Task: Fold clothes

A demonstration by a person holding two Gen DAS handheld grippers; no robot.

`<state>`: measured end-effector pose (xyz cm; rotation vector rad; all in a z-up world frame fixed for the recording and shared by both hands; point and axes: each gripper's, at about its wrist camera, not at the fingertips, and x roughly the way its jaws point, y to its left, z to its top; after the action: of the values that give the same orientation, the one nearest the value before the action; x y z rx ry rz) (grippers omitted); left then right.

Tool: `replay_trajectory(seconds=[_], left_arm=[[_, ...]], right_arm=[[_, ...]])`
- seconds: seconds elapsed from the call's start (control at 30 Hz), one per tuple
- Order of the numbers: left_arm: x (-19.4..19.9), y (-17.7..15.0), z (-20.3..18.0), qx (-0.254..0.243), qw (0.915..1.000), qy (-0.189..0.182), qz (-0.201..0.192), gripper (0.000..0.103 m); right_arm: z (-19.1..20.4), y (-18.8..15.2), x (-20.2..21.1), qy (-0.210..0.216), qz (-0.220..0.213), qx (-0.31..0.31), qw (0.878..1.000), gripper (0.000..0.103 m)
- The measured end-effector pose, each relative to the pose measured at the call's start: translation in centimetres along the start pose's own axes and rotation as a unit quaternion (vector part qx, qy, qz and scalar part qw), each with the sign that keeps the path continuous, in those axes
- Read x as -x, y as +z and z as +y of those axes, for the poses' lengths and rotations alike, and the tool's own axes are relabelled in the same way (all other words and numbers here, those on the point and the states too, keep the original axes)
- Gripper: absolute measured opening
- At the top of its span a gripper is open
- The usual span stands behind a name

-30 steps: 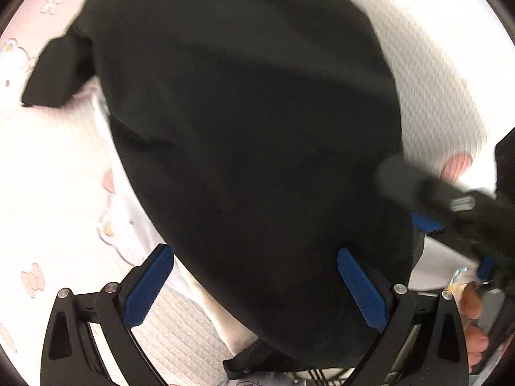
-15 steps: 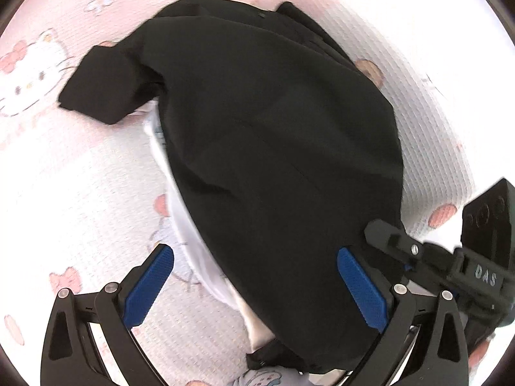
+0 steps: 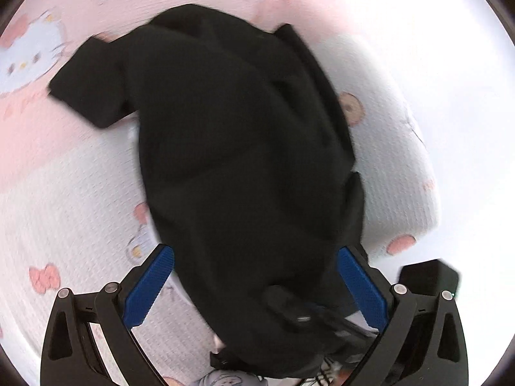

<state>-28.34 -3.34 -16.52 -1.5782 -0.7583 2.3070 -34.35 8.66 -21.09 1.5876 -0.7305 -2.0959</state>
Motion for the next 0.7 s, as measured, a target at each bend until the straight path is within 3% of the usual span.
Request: replay_trajectory(seconds=[0.07, 0.23, 0.37, 0.5, 0.7], left_arm=[[-0.6, -0.1, -1.2, -0.023, 0.9997, 0.0, 0.01, 0.103], [-2.7, -1.5, -3.8, -0.059, 0.9972, 0.029, 0.036, 0.103], [-3.9, 1.6, -2.7, -0.057, 0.9958, 0.049, 0.052, 0.103], [-7.3, 1.2, -2.7, -0.054, 0.9938, 0.067, 0.071, 0.103], [-10.9, 0.8, -0.7, -0.018, 0.9922, 0.061, 0.108, 0.103]], right_arm=[[0.2, 0.3, -0.6, -0.024, -0.002, -0.003, 1.0, 0.017], [-0.1, 1.6, -1.6, -0.032, -0.007, -0.01, 0.999, 0.017], [-0.3, 2.6, -2.4, -0.038, -0.01, -0.016, 0.999, 0.017], [-0.5, 3.7, -3.2, -0.043, -0.014, -0.022, 0.999, 0.017], [-0.3, 5.7, -5.2, -0.041, -0.012, -0.027, 0.999, 0.013]])
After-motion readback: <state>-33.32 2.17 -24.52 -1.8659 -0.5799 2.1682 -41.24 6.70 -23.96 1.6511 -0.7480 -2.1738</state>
